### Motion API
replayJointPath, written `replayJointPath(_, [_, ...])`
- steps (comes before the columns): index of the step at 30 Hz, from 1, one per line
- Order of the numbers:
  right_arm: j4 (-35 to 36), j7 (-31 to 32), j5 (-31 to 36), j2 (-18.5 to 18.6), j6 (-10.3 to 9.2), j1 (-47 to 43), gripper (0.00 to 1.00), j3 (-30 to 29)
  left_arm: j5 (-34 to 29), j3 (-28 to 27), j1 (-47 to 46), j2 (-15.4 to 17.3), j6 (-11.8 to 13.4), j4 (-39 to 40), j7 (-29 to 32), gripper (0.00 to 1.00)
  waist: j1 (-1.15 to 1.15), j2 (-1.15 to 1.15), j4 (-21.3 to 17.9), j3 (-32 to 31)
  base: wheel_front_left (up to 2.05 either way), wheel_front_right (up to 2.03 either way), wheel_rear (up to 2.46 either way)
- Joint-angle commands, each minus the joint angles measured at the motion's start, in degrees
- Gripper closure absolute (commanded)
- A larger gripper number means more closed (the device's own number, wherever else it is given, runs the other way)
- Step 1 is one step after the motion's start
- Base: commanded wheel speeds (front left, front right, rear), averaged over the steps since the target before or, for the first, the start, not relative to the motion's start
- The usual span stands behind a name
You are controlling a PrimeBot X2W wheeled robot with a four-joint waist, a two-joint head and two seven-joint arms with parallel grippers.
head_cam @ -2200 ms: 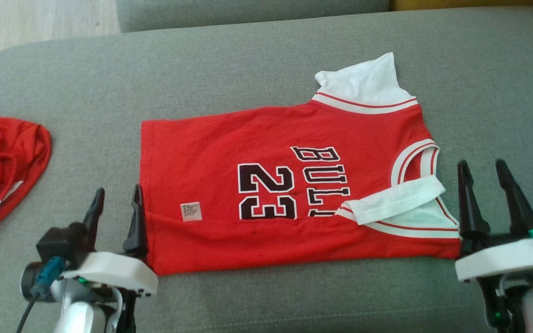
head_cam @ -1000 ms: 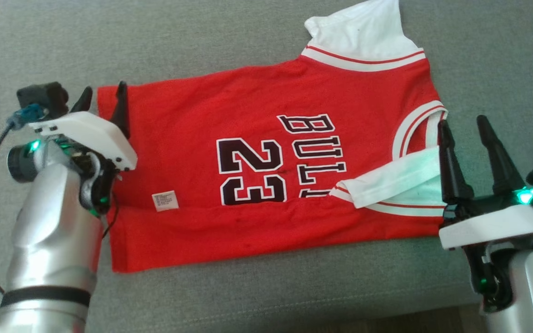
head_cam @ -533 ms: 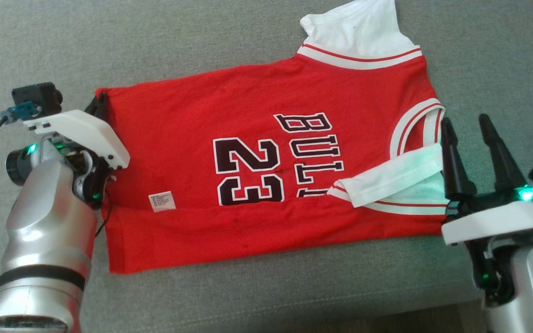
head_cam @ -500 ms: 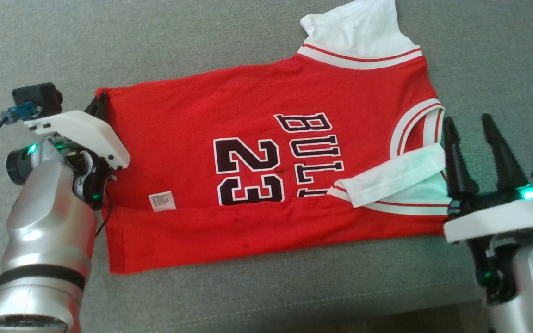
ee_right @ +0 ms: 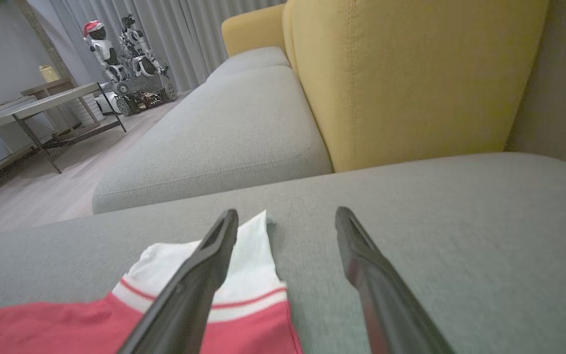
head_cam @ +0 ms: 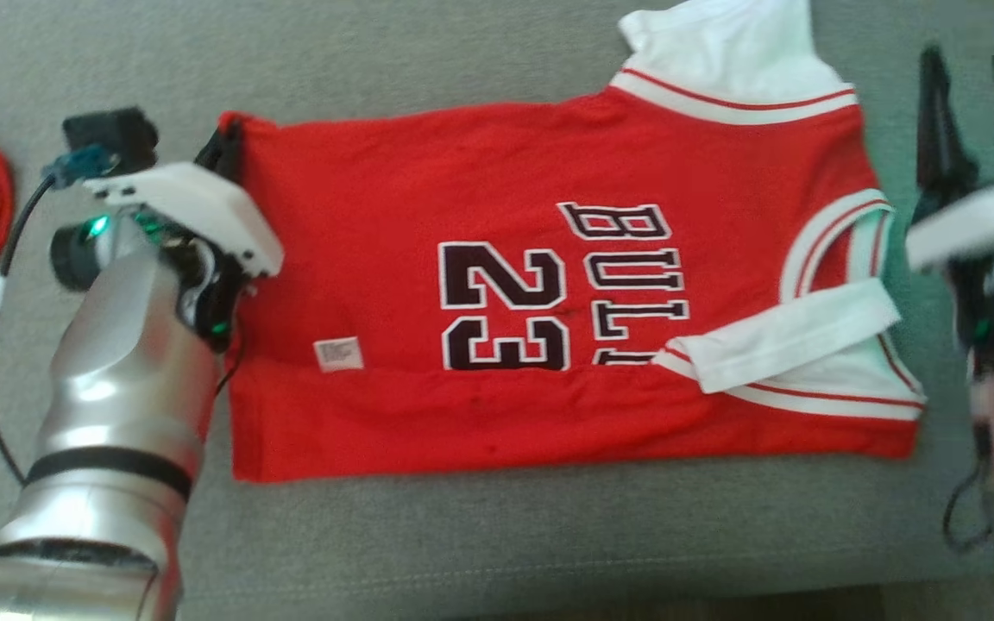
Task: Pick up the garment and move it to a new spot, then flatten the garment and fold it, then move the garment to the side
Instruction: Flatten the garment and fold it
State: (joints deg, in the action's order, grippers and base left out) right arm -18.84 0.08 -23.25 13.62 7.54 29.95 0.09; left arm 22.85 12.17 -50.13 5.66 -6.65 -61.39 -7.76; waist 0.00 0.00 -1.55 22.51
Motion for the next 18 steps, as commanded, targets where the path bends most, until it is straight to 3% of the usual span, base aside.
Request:
replayJointPath(1, [-2.0, 0.6, -1.2, 1.6, -0.05, 4.4, 0.00, 2.3, -0.3, -0.5, -2.6, 1.3, -0.3, 1.2, -1.3, 1.00, 0.00, 0.00, 1.7, 1.1, 0.00, 0.00, 0.00])
replayJointPath(10, [-21.2, 4.7, -4.2, 5.2, -0.05, 20.0, 0.00, 8.7, 0.2, 3.2, -6.2, -1.4, -0.7, 0.8, -3.4, 1.00, 0.00, 0.00, 5.3, 3.9, 0.00, 0.00, 0.00])
replayJointPath(18, [-31.9, 7.5, -6.0, 4.8, -0.05, 29.7, 0.00, 12.6, 1.2, 5.1, -8.3, -2.1, -0.8, 0.5, -4.7, 1.00, 0.00, 0.00, 5.7, 6.3, 0.00, 0.00, 0.00])
